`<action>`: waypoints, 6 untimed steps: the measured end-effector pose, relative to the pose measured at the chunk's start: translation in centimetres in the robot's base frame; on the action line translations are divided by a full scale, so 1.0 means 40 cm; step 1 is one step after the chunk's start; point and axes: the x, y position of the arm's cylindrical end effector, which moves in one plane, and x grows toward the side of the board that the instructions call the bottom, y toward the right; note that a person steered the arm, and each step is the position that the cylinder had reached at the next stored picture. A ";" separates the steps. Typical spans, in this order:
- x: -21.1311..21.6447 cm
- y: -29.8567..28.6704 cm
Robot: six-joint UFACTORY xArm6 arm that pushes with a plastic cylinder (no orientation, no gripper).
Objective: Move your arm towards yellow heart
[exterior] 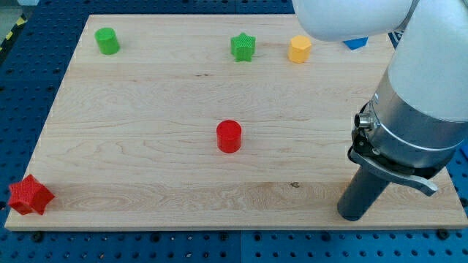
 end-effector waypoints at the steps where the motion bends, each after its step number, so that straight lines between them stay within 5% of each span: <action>1: -0.055 -0.005; 2: -0.385 -0.021; 4: -0.411 -0.021; 6: 0.009 -0.022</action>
